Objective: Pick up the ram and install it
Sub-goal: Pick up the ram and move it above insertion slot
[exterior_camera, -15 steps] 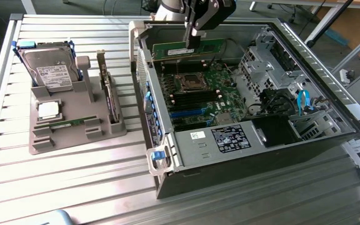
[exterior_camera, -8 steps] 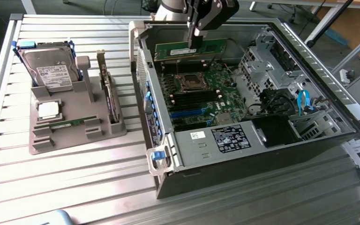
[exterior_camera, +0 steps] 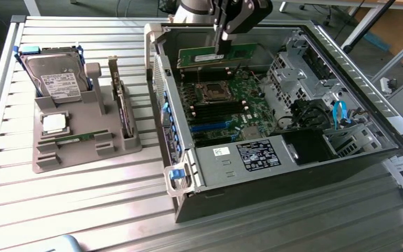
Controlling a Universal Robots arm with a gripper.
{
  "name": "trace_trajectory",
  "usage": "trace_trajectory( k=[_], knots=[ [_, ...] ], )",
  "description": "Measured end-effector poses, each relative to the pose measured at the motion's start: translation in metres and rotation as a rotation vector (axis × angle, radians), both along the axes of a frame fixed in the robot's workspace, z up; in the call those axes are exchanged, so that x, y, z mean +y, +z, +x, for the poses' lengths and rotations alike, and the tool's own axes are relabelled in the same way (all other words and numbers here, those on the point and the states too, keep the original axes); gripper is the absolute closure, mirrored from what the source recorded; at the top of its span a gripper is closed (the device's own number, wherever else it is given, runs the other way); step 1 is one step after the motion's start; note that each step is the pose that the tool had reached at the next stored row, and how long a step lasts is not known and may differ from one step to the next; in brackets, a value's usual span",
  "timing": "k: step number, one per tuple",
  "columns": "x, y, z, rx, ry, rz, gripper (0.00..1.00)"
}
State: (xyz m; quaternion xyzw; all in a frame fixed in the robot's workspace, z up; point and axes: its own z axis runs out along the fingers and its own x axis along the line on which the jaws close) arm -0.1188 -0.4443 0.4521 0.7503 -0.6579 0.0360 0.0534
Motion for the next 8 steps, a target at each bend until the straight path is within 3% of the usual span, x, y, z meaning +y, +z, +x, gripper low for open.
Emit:
trace_trajectory(
  k=[8],
  knots=[
    [0.0,0.0,0.0057,0.0,0.0,-0.0007,0.87]
  ],
)
